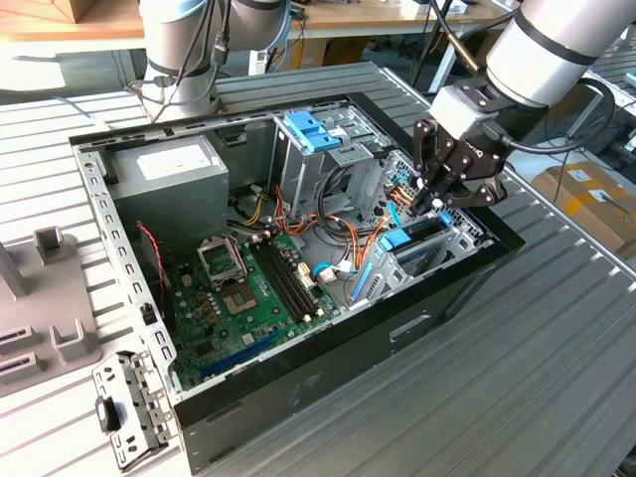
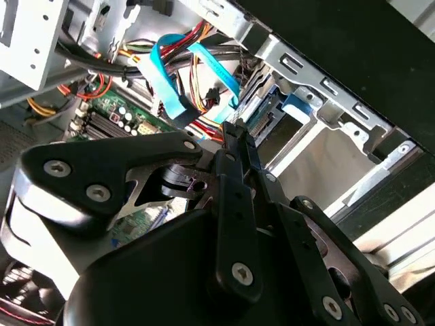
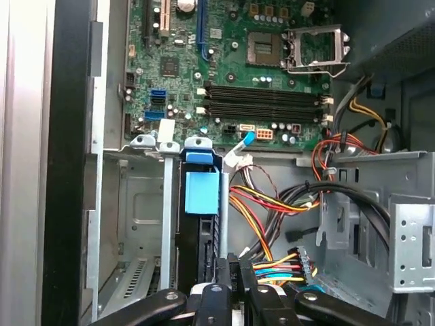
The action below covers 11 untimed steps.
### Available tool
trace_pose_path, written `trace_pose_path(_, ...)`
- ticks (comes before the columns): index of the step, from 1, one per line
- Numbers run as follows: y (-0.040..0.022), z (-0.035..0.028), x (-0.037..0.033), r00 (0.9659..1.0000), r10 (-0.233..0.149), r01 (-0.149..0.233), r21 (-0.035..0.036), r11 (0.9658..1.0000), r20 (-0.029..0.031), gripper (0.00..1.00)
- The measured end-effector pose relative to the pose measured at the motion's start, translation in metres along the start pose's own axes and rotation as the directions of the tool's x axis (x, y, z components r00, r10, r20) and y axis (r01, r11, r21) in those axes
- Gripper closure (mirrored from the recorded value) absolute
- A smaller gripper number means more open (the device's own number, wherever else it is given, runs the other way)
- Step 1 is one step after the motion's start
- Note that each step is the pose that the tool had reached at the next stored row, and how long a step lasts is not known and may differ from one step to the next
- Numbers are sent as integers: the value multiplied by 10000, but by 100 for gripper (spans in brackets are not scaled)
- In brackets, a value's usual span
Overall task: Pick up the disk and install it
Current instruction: 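Insert the first disk wire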
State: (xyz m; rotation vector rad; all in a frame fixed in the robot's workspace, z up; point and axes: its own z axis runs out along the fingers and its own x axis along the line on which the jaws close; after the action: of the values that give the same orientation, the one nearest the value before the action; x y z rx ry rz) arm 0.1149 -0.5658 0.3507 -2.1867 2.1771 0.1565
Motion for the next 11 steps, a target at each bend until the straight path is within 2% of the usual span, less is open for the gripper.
trace_pose_path(1,-61,-2,34,10000,79,-79,8,10000,1,83)
trace_pose_path(2,-61,-8,94,10000,78,-78,8,10000,2,83)
trace_pose_path(3,-69,1,126,10000,80,-80,8,10000,2,83)
trace_pose_path(4,-76,31,133,10000,78,-78,8,10000,0,83)
trace_pose_path(11,-77,57,149,10000,78,-78,8,10000,-1,83)
